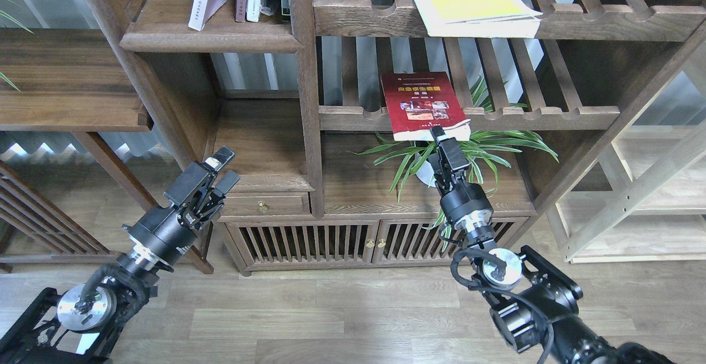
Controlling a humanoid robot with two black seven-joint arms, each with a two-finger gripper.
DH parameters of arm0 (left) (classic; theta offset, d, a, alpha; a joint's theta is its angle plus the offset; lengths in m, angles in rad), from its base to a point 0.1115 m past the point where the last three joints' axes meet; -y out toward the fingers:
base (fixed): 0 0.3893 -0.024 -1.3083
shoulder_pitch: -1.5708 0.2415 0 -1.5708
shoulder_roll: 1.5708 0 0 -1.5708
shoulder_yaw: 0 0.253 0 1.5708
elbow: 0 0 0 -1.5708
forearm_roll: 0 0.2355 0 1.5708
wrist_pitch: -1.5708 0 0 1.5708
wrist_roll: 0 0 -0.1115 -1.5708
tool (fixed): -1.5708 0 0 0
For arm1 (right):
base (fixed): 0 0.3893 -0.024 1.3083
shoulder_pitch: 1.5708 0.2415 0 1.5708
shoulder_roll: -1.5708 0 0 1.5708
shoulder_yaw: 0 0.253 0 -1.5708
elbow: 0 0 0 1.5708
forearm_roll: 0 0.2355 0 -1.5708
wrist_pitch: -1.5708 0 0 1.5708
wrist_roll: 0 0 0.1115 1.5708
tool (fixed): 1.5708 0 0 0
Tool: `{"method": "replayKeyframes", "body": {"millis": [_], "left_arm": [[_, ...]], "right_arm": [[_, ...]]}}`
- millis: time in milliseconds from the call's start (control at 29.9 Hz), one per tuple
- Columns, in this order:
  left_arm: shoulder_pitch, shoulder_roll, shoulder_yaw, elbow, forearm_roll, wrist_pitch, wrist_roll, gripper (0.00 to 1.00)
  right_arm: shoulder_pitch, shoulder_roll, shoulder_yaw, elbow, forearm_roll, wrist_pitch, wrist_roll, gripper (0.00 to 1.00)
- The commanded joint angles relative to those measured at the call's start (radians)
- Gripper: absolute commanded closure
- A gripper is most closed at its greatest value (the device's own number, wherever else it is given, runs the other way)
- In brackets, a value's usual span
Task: Organize books on shelf
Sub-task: 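Reach the right gripper to the red book on the middle shelf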
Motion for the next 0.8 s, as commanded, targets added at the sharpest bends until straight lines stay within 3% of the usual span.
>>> {"method": "replayKeyframes", "body": {"millis": [0,568,769], "left_arm": [[0.004,0.000,-0.006,0.000,0.000,0.000,0.000,0.01],[0.004,0.008,-0.018,-0.006,0.000,0.000,0.000,0.01],[0.004,0.040,-0.020,-0.017,0.000,0.000,0.000,0.01]], "right_arm": [[0.041,0.000,-0.002,-0.044,0.012,0.000,0.000,0.01],[0.088,0.000,-0.082,-0.058,0.083,0.000,-0.002,0.01],[0.104,0.000,-0.131,-0.058,0.146,-0.088,-0.002,0.01]]}}
